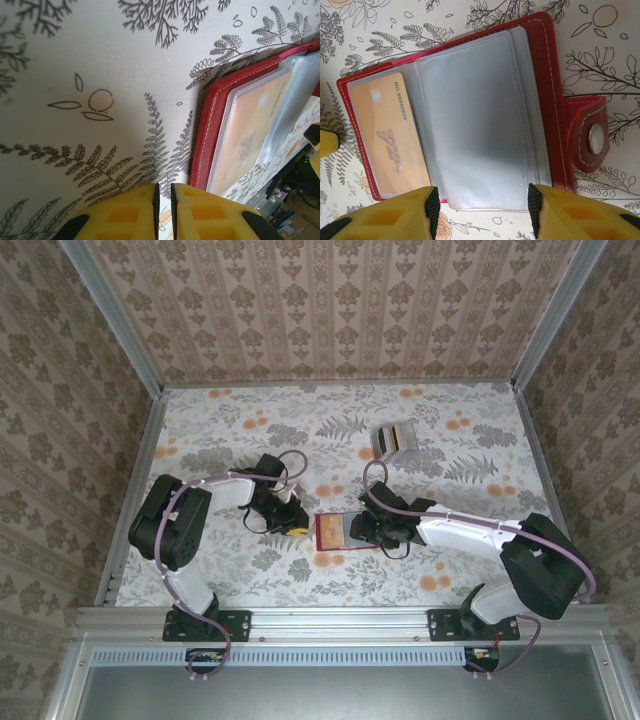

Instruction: Put the credit cards into the card holder

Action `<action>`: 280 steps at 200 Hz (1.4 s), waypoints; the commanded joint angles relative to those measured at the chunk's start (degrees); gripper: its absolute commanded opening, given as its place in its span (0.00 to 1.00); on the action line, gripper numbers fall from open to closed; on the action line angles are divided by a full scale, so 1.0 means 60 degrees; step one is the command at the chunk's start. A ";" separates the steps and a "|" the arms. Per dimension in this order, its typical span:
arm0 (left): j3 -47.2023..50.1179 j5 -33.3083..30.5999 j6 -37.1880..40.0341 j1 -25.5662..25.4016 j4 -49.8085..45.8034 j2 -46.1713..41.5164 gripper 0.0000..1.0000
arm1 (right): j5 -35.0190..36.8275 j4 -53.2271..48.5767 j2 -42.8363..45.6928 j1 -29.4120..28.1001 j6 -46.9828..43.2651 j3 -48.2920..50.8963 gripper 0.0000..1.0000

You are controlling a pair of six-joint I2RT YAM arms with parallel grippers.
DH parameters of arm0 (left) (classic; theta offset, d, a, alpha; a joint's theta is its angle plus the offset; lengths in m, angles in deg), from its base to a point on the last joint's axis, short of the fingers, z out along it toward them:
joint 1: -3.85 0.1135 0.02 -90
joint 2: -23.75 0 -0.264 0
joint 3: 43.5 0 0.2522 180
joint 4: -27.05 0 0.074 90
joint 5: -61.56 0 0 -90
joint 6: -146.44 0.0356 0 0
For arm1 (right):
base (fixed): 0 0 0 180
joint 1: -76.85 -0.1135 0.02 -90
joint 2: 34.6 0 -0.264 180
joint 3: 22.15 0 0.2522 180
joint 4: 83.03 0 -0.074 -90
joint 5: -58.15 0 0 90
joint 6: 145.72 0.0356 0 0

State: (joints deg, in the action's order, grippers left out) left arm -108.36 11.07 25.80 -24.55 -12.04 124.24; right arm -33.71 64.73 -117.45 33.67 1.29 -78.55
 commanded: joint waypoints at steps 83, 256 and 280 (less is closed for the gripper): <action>0.0117 0.0377 0.0271 0.0039 -0.0033 -0.0165 0.18 | -0.0290 -0.0006 -0.0889 -0.0023 -0.0534 -0.0233 0.48; 0.0450 0.0258 0.0129 -0.0027 0.0132 -0.0461 0.18 | -0.0071 -0.0022 -0.0151 -0.0056 -0.0508 -0.0123 0.35; 0.0451 0.0264 0.0130 -0.0041 0.0133 -0.0480 0.18 | -0.0259 0.0249 -0.0173 -0.0060 -0.0616 -0.0116 0.30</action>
State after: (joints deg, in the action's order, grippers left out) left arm -106.34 11.92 26.26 -24.62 -11.12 123.32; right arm -34.00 65.17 -119.72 33.67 -1.81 -79.36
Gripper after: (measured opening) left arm 0.180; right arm 0.335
